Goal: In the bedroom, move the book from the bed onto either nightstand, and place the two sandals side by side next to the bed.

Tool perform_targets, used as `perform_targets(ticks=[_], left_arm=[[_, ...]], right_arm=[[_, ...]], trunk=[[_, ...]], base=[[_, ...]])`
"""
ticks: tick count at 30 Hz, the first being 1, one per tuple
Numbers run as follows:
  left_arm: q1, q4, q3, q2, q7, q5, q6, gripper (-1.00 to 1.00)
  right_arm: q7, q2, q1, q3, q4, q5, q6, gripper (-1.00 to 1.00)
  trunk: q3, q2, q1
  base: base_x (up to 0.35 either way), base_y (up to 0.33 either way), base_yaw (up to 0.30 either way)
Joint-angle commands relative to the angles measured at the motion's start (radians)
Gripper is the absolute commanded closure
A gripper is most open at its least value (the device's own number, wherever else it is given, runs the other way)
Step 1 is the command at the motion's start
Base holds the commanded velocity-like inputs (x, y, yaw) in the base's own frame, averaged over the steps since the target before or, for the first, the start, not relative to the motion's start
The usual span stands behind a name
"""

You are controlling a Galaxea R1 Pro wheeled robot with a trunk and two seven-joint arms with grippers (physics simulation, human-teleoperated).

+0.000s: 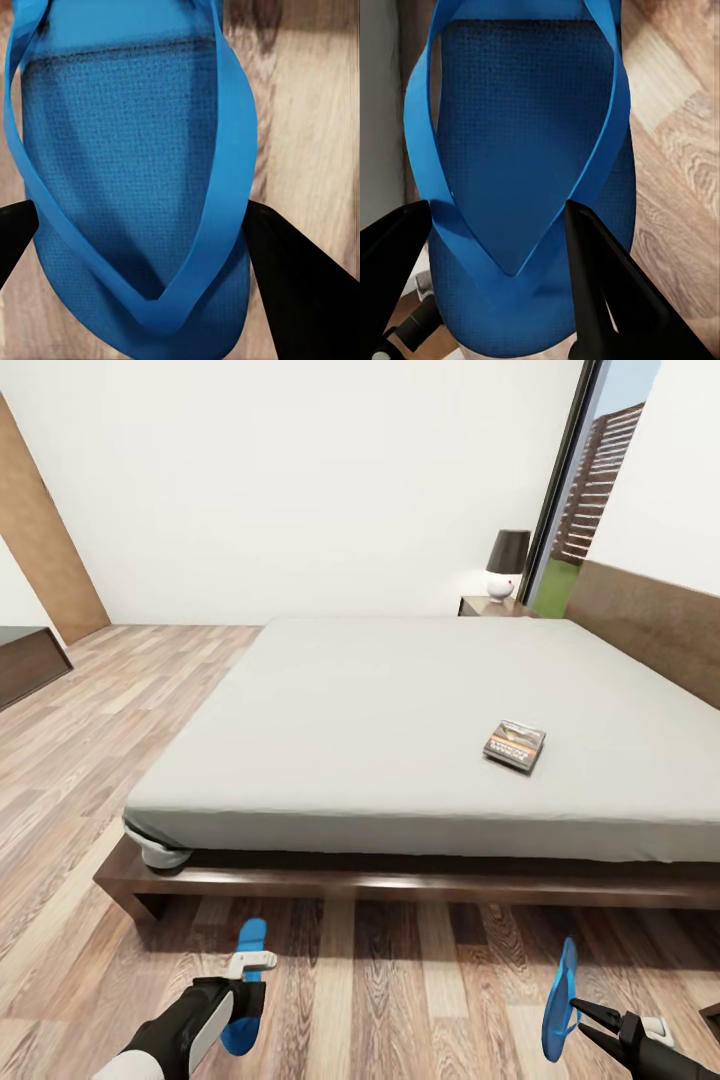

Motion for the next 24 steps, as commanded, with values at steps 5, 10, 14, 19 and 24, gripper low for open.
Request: perform_targets(ticks=[5,10,14,19,24], left_arm=[[0.0,-0.004,-0.008,0.001,0.005,0.008,0.004,1.0],[0.0,-0.005,-0.008,0.003,0.004,0.009,0.003,1.0],[0.0,-0.005,-0.008,0.006,0.005,0.008,0.004,1.0],[0.0,-0.006,-0.008,0.012,0.004,0.009,0.015,1.0],[0.0,-0.052,-0.007,0.013,0.0,0.011,0.12,1.0]], right_arm=[[0.002,0.0,-0.001,-0.003,0.0,0.0,0.004,1.0],[0.002,0.0,-0.001,-0.003,0.0,0.0,0.004,1.0],[0.002,0.0,-0.001,-0.003,0.0,0.0,0.004,1.0],[0.002,0.0,-0.001,-0.004,0.0,0.0,0.004,1.0],[0.002,0.0,-0.001,-0.004,0.0,0.0,0.004,1.0]], trunk=[[-0.017,-0.036,0.019],[-0.032,-0.071,0.038],[-0.045,-0.099,0.054],[-0.06,-0.134,0.073],[-0.076,-0.169,0.092]], base=[[0.0,0.0,0.0],[0.0,0.0,0.0],[0.0,0.0,0.0],[0.0,0.0,0.0],[0.0,0.0,0.0]])
